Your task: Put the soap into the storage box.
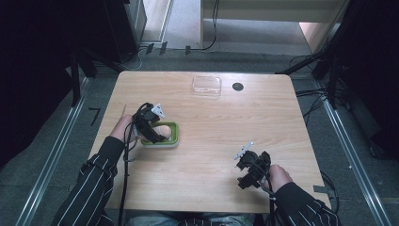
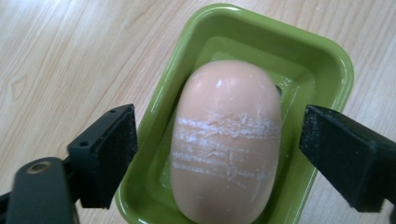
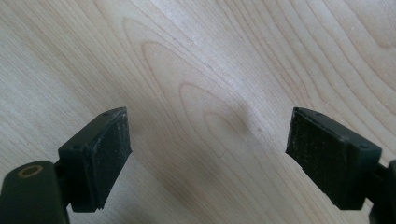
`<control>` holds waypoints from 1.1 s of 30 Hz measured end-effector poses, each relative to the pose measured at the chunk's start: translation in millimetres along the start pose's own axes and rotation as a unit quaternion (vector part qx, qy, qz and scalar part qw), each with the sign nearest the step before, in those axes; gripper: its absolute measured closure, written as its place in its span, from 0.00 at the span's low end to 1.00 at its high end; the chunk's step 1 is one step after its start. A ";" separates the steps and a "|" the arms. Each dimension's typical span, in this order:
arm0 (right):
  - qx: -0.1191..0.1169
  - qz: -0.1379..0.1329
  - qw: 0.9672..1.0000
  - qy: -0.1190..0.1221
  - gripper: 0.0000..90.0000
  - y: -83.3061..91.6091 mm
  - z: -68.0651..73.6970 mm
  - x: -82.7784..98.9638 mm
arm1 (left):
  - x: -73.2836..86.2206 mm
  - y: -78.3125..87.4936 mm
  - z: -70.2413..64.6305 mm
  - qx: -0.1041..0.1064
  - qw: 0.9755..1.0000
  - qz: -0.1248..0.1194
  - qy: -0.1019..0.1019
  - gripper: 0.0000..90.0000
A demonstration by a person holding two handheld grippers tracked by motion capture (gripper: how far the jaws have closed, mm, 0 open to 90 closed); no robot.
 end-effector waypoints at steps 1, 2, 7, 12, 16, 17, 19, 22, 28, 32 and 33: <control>0.000 0.000 1.000 0.000 0.16 0.0 0.0 0.0 | 0.1 0.4 0.1 -0.004 1.000 -0.003 0.004 0.08; 0.000 0.000 1.000 0.000 0.16 0.1 0.1 0.0 | 0.1 1.7 0.4 -0.007 1.000 -0.002 0.009 0.06; -0.002 -0.001 1.000 -0.002 0.16 0.6 -0.3 1.9 | -2.2 7.0 -1.6 -0.016 1.000 0.004 0.025 0.02; -0.001 -0.002 1.000 0.000 0.16 1.6 0.0 2.5 | -3.6 14.3 -5.5 -0.034 0.998 0.006 0.043 0.02; 0.000 -0.003 1.000 -0.002 0.16 1.4 0.6 1.8 | -0.4 19.6 -9.0 -0.038 0.997 0.010 0.062 0.02; -0.001 -0.004 1.000 0.001 0.16 1.2 -0.1 1.5 | 0.8 20.3 -9.8 -0.041 0.997 0.011 0.067 0.02; -0.002 -0.002 1.000 -0.003 0.16 1.4 0.7 1.4 | 3.5 21.0 -10.9 -0.043 0.996 0.010 0.082 0.02; -0.002 -0.003 1.000 0.000 0.16 1.6 1.1 1.0 | 7.2 23.2 -13.0 -0.052 0.994 0.020 0.093 0.02; -0.002 -0.004 1.000 0.002 0.16 1.6 0.7 1.0 | 14.6 29.8 -19.3 -0.057 0.991 0.027 0.117 0.02; -0.001 -0.004 1.000 -0.001 0.16 1.7 1.0 1.4 | 19.1 31.6 -24.6 -0.052 0.990 0.039 0.129 0.02; -0.001 -0.003 1.000 0.000 0.16 1.7 1.0 1.4 | 20.3 32.7 -25.1 -0.052 0.989 0.040 0.131 0.02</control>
Point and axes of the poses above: each handheld gripper's, and its own axes: y roughly backward along the jaws, x roughly out of its underside, z roughly to its left, the point moved 2 cm from there along -y, roughly forward along the jaws, and after that the axes turned 5 degrees about -y, right-handed, at the moved point
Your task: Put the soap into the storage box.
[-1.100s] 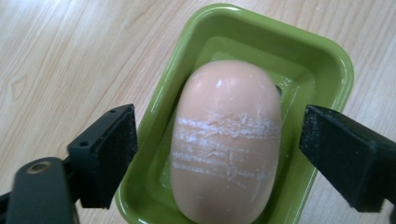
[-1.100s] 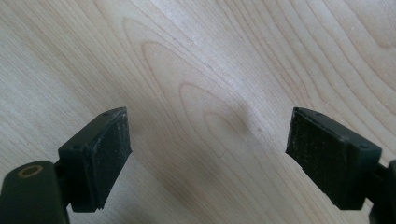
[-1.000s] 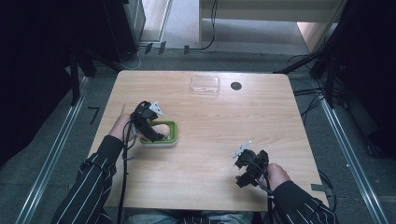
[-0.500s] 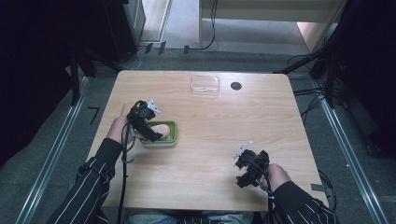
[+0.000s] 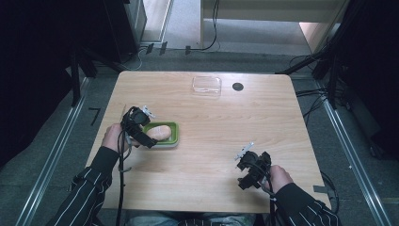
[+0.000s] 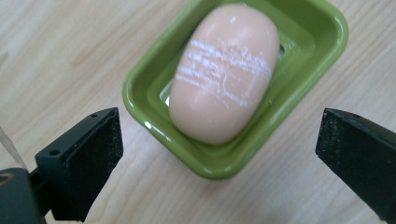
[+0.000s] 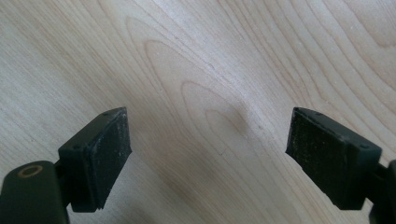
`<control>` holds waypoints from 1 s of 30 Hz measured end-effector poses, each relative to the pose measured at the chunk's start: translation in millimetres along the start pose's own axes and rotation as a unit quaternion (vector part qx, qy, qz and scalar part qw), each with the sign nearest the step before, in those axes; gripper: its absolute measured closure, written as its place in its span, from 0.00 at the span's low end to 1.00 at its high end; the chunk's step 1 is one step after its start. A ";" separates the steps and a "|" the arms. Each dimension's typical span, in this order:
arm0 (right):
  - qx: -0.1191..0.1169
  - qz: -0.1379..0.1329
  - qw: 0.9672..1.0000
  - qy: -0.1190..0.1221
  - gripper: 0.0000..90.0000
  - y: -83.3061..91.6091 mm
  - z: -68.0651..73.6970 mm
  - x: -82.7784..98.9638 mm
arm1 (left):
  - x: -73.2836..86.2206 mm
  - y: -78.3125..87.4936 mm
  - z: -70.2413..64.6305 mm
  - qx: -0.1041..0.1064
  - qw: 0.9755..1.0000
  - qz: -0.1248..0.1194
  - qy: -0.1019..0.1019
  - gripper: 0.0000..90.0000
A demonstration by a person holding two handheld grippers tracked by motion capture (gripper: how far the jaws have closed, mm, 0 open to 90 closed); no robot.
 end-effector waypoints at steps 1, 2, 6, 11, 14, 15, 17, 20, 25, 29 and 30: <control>0.000 -0.001 1.000 0.000 0.16 0.1 0.1 0.0 | 1.2 0.6 -0.8 0.001 1.000 0.001 0.007 0.02; 0.000 0.000 1.000 0.000 0.16 0.2 0.1 -0.1 | 2.5 1.6 -1.5 0.001 1.000 0.005 0.010 0.02; 0.000 0.000 1.000 0.000 0.16 0.0 0.0 0.1 | 8.4 5.0 -5.4 0.001 1.000 0.015 0.012 0.02; 0.000 -0.001 1.000 0.000 0.16 -0.1 0.1 0.0 | 17.7 7.2 -8.4 -0.001 1.000 0.021 0.020 0.02; 0.001 -0.001 1.000 -0.001 0.16 0.1 0.3 0.1 | 24.0 6.8 -10.4 -0.003 0.999 0.027 0.024 0.02; 0.000 -0.001 1.000 -0.001 0.16 0.1 0.4 0.1 | 26.0 6.7 -11.2 -0.003 0.999 0.029 0.024 0.02; 0.001 -0.001 1.000 0.000 0.16 0.1 0.1 0.2 | 29.8 6.9 -13.0 -0.003 0.999 0.030 0.025 0.02; 0.001 -0.001 1.000 0.002 0.16 0.1 -0.2 0.1 | 35.2 7.5 -16.1 -0.005 0.999 0.033 0.027 0.02; 0.001 -0.003 1.000 0.002 0.16 -0.1 -0.4 -0.1 | 44.7 4.8 -25.7 -0.010 0.999 0.048 0.022 0.02; 0.000 -0.002 1.000 0.000 0.16 0.1 0.1 0.0 | 52.6 4.9 -30.1 -0.014 0.998 0.048 0.027 0.02; 0.001 -0.003 1.000 0.002 0.16 0.0 -0.4 -0.1 | 54.6 5.6 -30.5 -0.014 0.998 0.047 0.029 0.02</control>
Point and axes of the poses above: each handheld gripper's, and its own axes: y roughly backward along the jaws, x roughly out of its underside, z roughly to its left, the point moved 2 cm from there along -y, roughly forward along the jaws, and after that the axes turned 5 degrees about -y, right-handed, at the moved point
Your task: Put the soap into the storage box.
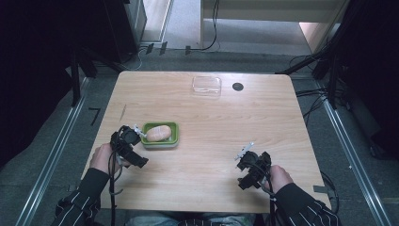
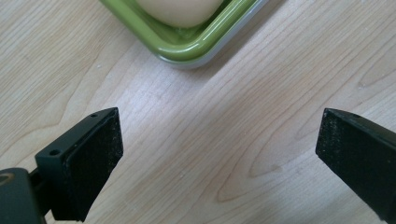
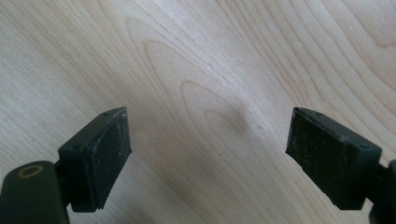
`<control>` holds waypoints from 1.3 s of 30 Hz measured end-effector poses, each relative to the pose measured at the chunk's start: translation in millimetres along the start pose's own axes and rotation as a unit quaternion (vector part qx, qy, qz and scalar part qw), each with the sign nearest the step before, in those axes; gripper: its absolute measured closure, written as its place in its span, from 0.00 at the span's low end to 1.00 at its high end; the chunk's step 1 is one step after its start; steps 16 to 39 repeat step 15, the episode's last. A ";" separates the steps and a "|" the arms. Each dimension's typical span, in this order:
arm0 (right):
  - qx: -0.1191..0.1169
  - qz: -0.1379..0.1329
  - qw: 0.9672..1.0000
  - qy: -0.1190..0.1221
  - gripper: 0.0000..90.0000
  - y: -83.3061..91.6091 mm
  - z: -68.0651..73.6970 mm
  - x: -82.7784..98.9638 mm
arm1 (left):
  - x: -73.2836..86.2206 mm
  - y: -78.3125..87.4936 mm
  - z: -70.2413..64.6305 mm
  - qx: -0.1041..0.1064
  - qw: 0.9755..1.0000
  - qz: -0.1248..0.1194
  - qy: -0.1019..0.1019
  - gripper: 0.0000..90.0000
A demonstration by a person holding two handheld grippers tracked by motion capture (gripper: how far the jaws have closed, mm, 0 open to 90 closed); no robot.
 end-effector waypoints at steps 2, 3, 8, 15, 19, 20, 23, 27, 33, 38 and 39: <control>-0.001 0.001 1.000 -0.003 0.16 0.0 0.5 0.1 | 4.5 1.2 -1.0 0.000 1.000 -0.001 0.003 0.02; -0.001 0.001 1.000 -0.002 0.16 0.1 0.4 0.1 | 6.9 1.3 -1.3 0.002 1.000 0.003 0.003 0.02; -0.001 0.001 1.000 -0.002 0.16 0.0 0.5 0.1 | 17.1 -1.3 -3.8 0.006 1.000 0.004 0.003 0.02; -0.003 0.004 1.000 -0.003 0.16 -0.4 0.7 -0.6 | 19.2 -1.0 -0.4 0.025 0.999 -0.017 0.009 0.00; -0.003 0.004 1.000 -0.003 0.16 -0.4 0.7 -0.6 | 19.2 -1.0 -0.4 0.025 0.999 -0.017 0.009 0.00; -0.003 0.004 1.000 -0.003 0.16 -0.4 0.7 -0.6 | 19.2 -1.0 -0.4 0.025 0.999 -0.017 0.009 0.00; -0.003 0.004 1.000 -0.003 0.16 -0.4 0.7 -0.6 | 19.2 -1.0 -0.4 0.025 0.999 -0.017 0.009 0.00; -0.003 0.004 1.000 -0.003 0.16 -0.4 0.7 -0.6 | 19.2 -1.0 -0.4 0.025 0.999 -0.017 0.009 0.00; -0.003 0.004 1.000 -0.003 0.16 -0.4 0.7 -0.6 | 19.2 -1.0 -0.4 0.025 0.999 -0.017 0.009 0.00; -0.003 0.004 1.000 -0.003 0.16 -0.4 0.7 -0.6 | 19.2 -1.0 -0.4 0.025 0.999 -0.017 0.009 0.00; -0.003 0.004 1.000 -0.003 0.16 -0.4 0.7 -0.6 | 19.2 -1.0 -0.4 0.025 0.999 -0.017 0.009 0.00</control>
Point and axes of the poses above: each handheld gripper's, and its own axes: y roughly backward along the jaws, x roughly out of its underside, z roughly to its left, the point moved 2 cm from there along -y, roughly forward along the jaws, and after that the axes turned 5 degrees about -y, right-handed, at the moved point
